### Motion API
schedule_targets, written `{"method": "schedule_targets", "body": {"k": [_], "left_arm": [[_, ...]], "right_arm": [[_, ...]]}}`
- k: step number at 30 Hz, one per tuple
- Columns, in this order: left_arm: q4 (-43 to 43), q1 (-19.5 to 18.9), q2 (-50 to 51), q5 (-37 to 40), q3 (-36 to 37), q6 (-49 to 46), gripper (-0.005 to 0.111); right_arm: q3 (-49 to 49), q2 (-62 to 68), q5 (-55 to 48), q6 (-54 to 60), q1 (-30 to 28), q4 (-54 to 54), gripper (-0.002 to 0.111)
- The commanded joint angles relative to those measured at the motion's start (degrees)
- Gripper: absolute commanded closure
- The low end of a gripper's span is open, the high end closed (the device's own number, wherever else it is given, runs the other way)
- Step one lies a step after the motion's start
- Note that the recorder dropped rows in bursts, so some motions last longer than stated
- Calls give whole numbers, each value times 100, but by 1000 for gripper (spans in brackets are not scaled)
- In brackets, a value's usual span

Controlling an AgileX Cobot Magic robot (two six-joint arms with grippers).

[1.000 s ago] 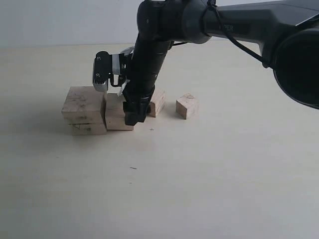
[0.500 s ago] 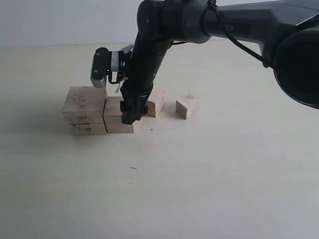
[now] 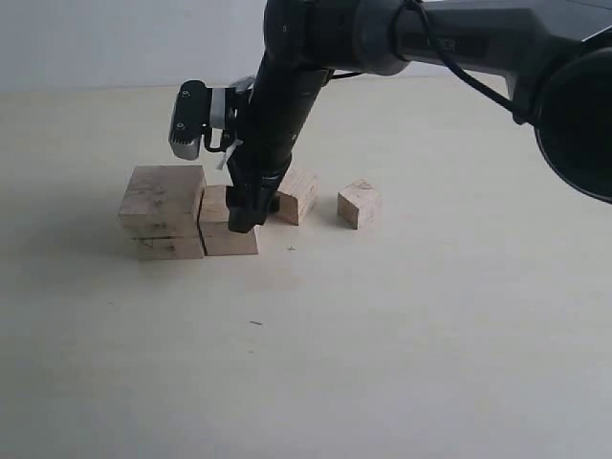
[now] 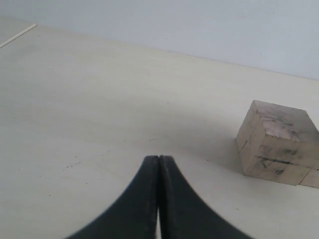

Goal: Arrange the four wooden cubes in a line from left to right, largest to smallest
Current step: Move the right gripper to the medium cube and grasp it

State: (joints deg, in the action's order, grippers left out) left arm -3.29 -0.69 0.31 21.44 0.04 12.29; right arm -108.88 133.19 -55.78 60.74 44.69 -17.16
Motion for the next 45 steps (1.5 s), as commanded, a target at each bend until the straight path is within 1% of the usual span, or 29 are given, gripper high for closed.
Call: {"method": "schedule_targets", "body": {"k": [1,10,16,23,27,37,45], "left_arm": [[6,27,-31,-28,-4,10,107],[6,27,-31,-28,-4,10,107],[6,27,-31,-28,-4,10,107],[6,27,-31,-28,-4,10,107],[6,27,-31,-28,-4,10,107],[6,27,-31,-28,-4,10,107],[6,27,-31,-28,-4,10,107]], "right_arm": [[-17,-204,-201,-395,-3,-47,33],[-17,-910,-399,-863,-3,421,33],[-17,-1039,-249,-1959,-34,1575,33],[-5,-737,-325,-2196,-313,1542,33],[-5,-598,-236,-2128,-412,1118,33],[-5,-191,-90,-1961,-414,855,33],[-5,62,21,-1961,-616,744,33]]}}
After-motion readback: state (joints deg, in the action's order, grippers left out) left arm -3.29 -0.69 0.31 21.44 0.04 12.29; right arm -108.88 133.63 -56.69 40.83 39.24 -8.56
